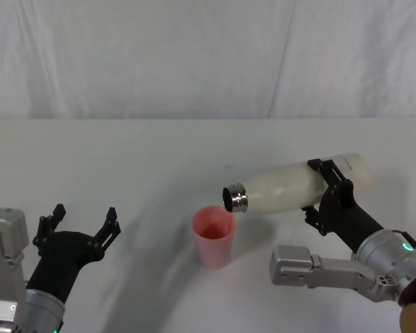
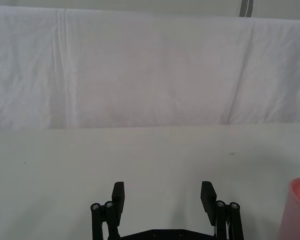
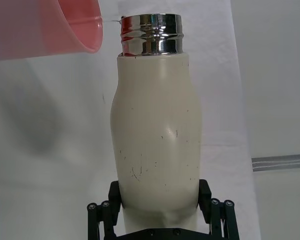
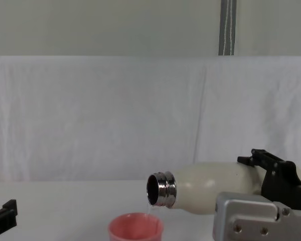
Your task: Grasp the thermos with one hand and pour water into the cup lid.
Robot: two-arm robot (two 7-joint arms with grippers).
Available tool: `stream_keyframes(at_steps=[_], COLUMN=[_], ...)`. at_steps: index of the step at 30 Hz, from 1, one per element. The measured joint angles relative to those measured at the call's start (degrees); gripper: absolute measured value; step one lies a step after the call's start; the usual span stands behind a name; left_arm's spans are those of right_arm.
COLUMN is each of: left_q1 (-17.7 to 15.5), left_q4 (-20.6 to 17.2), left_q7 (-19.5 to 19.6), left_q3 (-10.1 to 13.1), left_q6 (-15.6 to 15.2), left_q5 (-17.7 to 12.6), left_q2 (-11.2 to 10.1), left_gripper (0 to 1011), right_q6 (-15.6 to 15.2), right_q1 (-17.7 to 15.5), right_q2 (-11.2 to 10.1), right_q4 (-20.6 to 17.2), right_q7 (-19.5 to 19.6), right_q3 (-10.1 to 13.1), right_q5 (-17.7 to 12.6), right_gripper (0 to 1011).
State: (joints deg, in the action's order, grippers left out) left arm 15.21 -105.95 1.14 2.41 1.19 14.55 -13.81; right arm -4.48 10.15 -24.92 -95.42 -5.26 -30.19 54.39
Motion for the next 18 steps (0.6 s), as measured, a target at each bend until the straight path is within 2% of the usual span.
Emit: stream_keyframes(at_steps=[18], left_q1=[0.0], left_q4=[0.0], left_q7=[0.0], left_q3=[0.0], left_q6=[0.0], left_q5=[0.0], left_q2=[0.0], left_gripper=[1001], right_q6=[0.0], right_q1=[-0.1], right_q2=[-0.2], right_q4=[-0.1], right_q7=[0.1], right_q3=[0.0], right_q5=[0.2], right_gripper=[950])
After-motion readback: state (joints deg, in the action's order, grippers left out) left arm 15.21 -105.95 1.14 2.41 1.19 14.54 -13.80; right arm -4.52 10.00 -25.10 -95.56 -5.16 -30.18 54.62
